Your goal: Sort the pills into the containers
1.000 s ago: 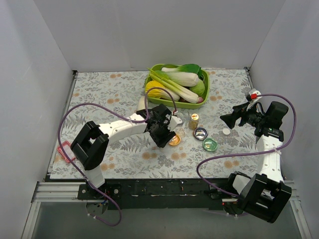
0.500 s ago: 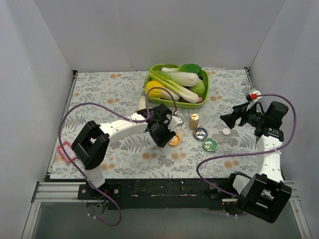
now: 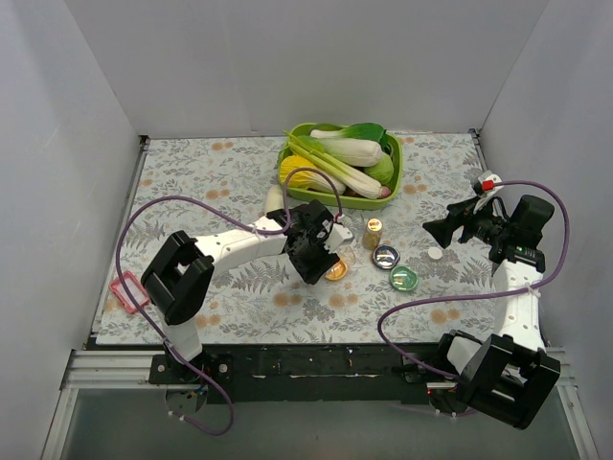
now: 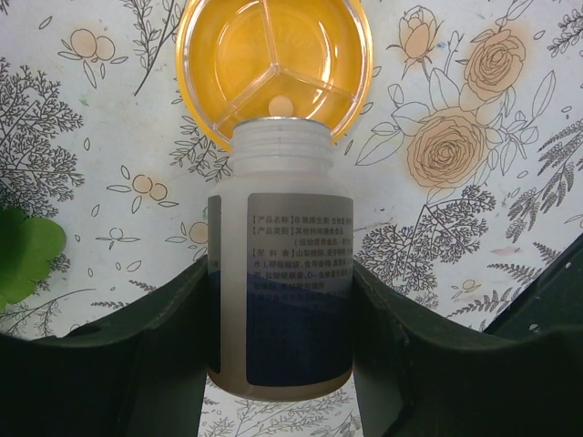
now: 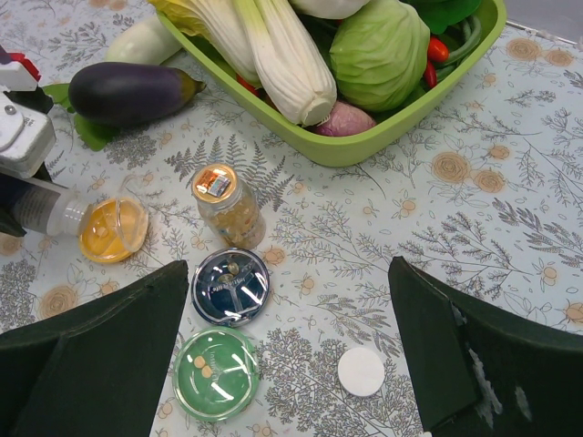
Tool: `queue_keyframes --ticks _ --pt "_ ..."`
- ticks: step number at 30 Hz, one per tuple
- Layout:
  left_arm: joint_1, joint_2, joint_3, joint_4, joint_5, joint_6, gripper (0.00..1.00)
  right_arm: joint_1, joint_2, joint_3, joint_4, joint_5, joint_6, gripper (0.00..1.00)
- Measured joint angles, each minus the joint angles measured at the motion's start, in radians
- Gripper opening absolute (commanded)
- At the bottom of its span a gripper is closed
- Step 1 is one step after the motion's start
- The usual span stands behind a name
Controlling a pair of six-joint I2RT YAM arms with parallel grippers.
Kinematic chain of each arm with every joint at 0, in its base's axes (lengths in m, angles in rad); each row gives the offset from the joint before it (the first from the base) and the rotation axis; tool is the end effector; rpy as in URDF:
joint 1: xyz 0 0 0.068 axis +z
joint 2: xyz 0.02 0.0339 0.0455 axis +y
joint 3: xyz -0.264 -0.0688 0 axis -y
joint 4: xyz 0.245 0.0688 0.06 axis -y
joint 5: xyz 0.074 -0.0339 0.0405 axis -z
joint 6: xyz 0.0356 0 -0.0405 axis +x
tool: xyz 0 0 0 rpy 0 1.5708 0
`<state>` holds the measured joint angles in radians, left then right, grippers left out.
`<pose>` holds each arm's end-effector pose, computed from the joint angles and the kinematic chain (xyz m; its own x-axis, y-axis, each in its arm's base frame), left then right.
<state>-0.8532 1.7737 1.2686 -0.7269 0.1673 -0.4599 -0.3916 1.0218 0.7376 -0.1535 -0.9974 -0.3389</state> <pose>0.2276 -0.2698 0.2031 -0.9016 0.3674 -0.2281 0.4230 0.8591 -0.2883 0.2136 -0.0558 0.2881 -0.2045 -0.1107 -0.9726 -0.5982 0.8006 0.0347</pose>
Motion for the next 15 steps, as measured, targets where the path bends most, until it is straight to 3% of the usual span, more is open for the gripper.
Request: queue_keyframes --ticks 15 --pt "-0.006 0.018 0.016 -0.018 -0.012 0.000 0.00 0.000 0.000 0.000 0.000 0.000 0.000 0.98"
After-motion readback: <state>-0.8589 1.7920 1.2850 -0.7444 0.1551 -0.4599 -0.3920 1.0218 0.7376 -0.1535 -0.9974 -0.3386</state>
